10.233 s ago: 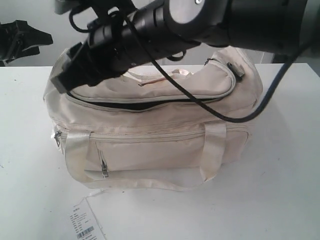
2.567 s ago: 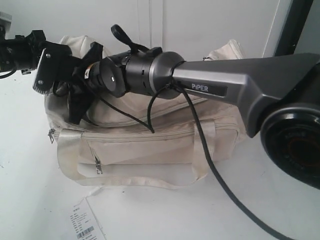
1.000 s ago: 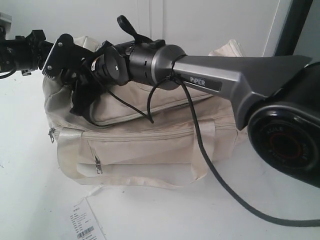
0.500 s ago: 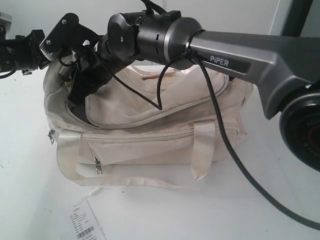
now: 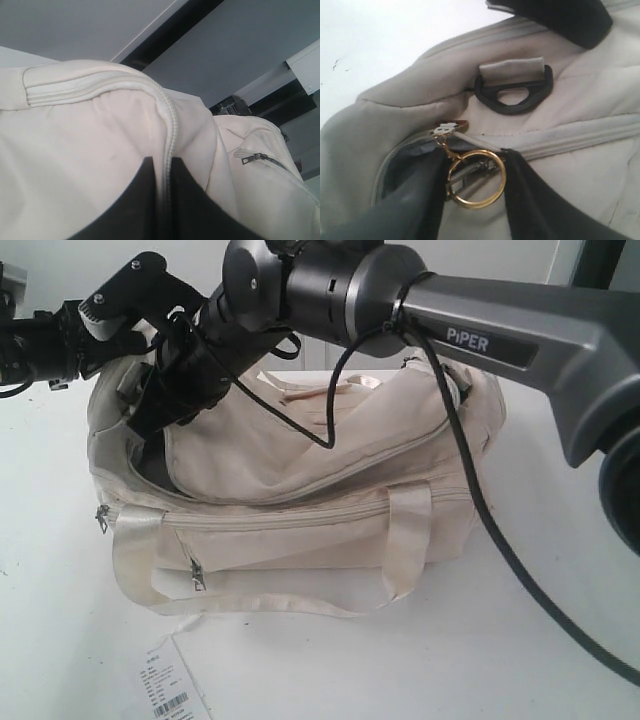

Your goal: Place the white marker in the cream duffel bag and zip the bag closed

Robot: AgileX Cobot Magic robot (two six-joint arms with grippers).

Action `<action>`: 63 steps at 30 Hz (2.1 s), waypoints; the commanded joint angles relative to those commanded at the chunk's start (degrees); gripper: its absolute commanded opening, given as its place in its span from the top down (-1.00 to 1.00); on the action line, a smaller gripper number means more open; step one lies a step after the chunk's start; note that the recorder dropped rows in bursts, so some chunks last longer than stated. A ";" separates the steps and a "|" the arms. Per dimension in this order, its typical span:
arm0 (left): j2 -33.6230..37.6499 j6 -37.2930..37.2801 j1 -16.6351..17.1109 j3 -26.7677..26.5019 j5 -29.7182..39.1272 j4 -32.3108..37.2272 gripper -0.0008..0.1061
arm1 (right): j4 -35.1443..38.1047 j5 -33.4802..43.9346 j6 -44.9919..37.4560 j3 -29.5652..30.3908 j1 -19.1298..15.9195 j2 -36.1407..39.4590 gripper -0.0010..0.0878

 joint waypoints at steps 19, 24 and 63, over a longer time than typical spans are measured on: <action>0.00 0.00 0.00 0.00 0.00 -1.77 0.99 | 10.10 7.06 -15.33 0.00 0.10 -0.33 0.98; 0.00 0.00 0.00 0.00 0.00 -1.77 0.99 | 10.38 7.32 -17.29 0.00 0.10 -0.33 0.98; 0.00 0.12 0.00 0.00 0.00 -1.98 0.99 | 8.03 2.97 -6.78 0.00 0.20 -1.64 0.70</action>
